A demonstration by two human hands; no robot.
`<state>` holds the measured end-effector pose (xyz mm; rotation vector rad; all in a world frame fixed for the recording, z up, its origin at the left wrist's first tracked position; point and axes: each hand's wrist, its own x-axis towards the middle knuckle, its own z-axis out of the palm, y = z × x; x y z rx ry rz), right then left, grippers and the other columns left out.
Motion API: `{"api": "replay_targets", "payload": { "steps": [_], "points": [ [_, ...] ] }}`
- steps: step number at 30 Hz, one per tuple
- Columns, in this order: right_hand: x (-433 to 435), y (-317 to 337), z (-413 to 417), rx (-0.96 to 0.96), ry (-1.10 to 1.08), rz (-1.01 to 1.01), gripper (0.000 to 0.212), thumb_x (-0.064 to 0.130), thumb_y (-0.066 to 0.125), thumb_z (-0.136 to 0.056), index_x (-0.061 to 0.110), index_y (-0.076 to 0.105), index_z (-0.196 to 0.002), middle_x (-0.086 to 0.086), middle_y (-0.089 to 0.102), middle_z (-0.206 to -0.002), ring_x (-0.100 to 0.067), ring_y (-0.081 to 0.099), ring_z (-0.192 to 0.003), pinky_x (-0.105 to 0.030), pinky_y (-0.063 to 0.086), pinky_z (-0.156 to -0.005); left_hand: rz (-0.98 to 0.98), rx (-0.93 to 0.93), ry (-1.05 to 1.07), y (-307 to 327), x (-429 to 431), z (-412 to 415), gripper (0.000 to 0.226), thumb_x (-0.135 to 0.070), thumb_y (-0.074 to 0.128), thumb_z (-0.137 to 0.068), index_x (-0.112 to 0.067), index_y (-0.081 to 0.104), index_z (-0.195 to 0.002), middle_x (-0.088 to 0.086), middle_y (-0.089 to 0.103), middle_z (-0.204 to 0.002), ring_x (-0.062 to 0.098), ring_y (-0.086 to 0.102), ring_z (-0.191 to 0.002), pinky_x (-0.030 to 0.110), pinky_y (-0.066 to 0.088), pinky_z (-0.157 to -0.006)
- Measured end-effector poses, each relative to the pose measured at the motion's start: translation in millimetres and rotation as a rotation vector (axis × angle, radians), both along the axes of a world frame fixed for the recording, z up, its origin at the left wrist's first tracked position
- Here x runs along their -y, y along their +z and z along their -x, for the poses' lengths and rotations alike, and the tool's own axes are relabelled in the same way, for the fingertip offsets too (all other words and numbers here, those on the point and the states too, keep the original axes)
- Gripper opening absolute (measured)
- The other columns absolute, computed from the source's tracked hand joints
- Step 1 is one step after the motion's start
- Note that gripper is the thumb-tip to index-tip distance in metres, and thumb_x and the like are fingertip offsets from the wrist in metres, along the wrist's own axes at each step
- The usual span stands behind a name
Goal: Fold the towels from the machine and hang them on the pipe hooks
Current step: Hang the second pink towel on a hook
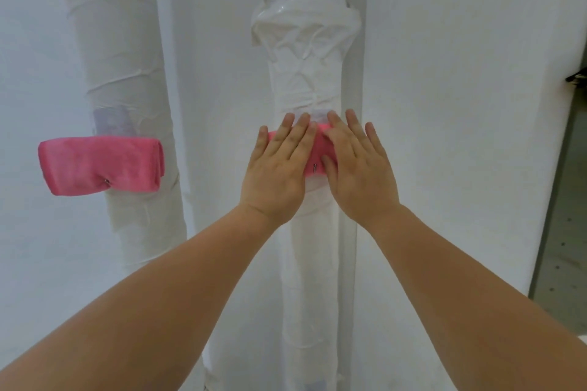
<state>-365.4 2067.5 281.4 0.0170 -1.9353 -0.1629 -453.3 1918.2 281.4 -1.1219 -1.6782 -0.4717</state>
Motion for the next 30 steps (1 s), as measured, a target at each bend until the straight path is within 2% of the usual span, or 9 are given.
{"api": "replay_targets", "payload": {
  "steps": [3, 5, 10, 14, 16, 19, 21, 26, 30],
  "points": [
    [-7.0, -6.3, 7.1, 0.037, -0.055, -0.038, 0.054, 0.03, 0.031, -0.108, 0.016, 0.021, -0.159, -0.002, 0.017, -0.168, -0.026, 0.008, -0.156, -0.052, 0.011, -0.125, 0.041, 0.05, 0.018, -6.4, -3.7, 7.0, 0.061, -0.038, 0.021, -0.105, -0.013, 0.012, -0.16, 0.004, 0.007, -0.169, 0.022, 0.005, -0.158, 0.053, 0.008, -0.126],
    [-10.5, -8.9, 12.8, 0.038, -0.049, -0.043, 0.057, 0.034, 0.024, -0.108, 0.015, 0.015, -0.16, -0.004, 0.012, -0.168, -0.027, 0.004, -0.156, -0.055, 0.01, -0.125, 0.065, 0.03, 0.019, -9.5, -7.0, 14.9, 0.066, -0.048, 0.012, -0.105, -0.014, 0.0, -0.16, 0.004, -0.007, -0.169, 0.023, -0.005, -0.158, 0.054, 0.004, -0.126],
    [-16.6, -14.7, 29.4, -0.002, 0.022, -0.029, 0.061, 0.041, 0.017, -0.107, 0.01, 0.011, -0.159, -0.01, 0.009, -0.168, -0.033, 0.002, -0.155, -0.057, 0.007, -0.124, 0.008, -0.103, -0.04, -16.2, -17.6, 39.5, 0.08, -0.06, 0.015, -0.101, -0.005, -0.003, -0.157, 0.017, 0.0, -0.167, 0.032, -0.002, -0.155, 0.058, 0.006, -0.125],
    [-20.3, -18.3, 40.8, -0.053, 0.092, -0.011, 0.061, 0.037, 0.024, -0.105, 0.006, 0.015, -0.157, -0.013, 0.013, -0.166, -0.038, 0.005, -0.155, -0.06, 0.009, -0.123, -0.04, -0.193, -0.101, -19.7, -26.0, 53.1, 0.087, -0.064, 0.022, -0.098, -0.013, -0.015, -0.158, 0.006, -0.021, -0.166, 0.031, -0.007, -0.155, 0.058, 0.005, -0.125],
    [-20.8, -19.4, 43.9, -0.059, 0.109, 0.015, 0.061, 0.035, 0.027, -0.104, 0.006, 0.015, -0.157, -0.014, 0.014, -0.166, -0.039, 0.004, -0.154, -0.061, 0.01, -0.123, -0.043, -0.205, -0.111, -20.0, -27.4, 54.8, 0.088, -0.064, 0.024, -0.098, -0.012, -0.013, -0.159, 0.005, -0.02, -0.167, 0.031, -0.006, -0.155, 0.058, 0.007, -0.125],
    [-18.5, -20.1, 40.8, -0.016, 0.093, 0.048, 0.062, 0.037, 0.026, -0.105, 0.009, 0.012, -0.158, -0.014, 0.01, -0.167, -0.039, 0.0, -0.155, -0.06, 0.01, -0.123, -0.011, -0.156, -0.074, -18.6, -24.4, 48.6, 0.09, -0.063, 0.028, -0.097, -0.001, -0.002, -0.156, 0.019, 0.002, -0.167, 0.035, 0.0, -0.154, 0.06, 0.009, -0.124],
    [-14.8, -19.1, 33.0, 0.051, 0.058, 0.07, 0.063, 0.043, 0.02, -0.106, 0.013, 0.005, -0.159, -0.01, 0.003, -0.169, -0.036, -0.005, -0.155, -0.058, 0.007, -0.124, 0.037, -0.108, -0.037, -17.2, -19.8, 42.2, 0.093, -0.063, 0.03, -0.096, 0.001, 0.001, -0.156, 0.024, 0.007, -0.166, 0.034, -0.001, -0.155, 0.059, 0.006, -0.125],
    [-4.7, -9.2, 7.2, 0.238, -0.109, 0.108, 0.064, 0.049, 0.014, -0.105, 0.028, -0.012, -0.159, 0.006, -0.019, -0.167, -0.023, -0.022, -0.153, -0.052, -0.005, -0.125, 0.185, 0.002, 0.07, -8.9, -4.6, 22.0, 0.094, -0.07, 0.025, -0.096, -0.008, -0.006, -0.16, 0.016, -0.009, -0.169, 0.029, -0.011, -0.156, 0.056, 0.0, -0.126],
    [6.6, -0.6, -9.0, 0.295, -0.182, 0.126, 0.064, 0.048, 0.016, -0.106, 0.028, -0.013, -0.159, 0.009, -0.02, -0.166, -0.021, -0.024, -0.152, -0.052, -0.008, -0.124, 0.232, 0.089, 0.14, 1.0, 8.6, 1.1, 0.09, -0.071, 0.013, -0.096, -0.013, -0.011, -0.161, 0.006, -0.02, -0.169, 0.021, -0.022, -0.155, 0.056, -0.007, -0.124]
  ]
}}
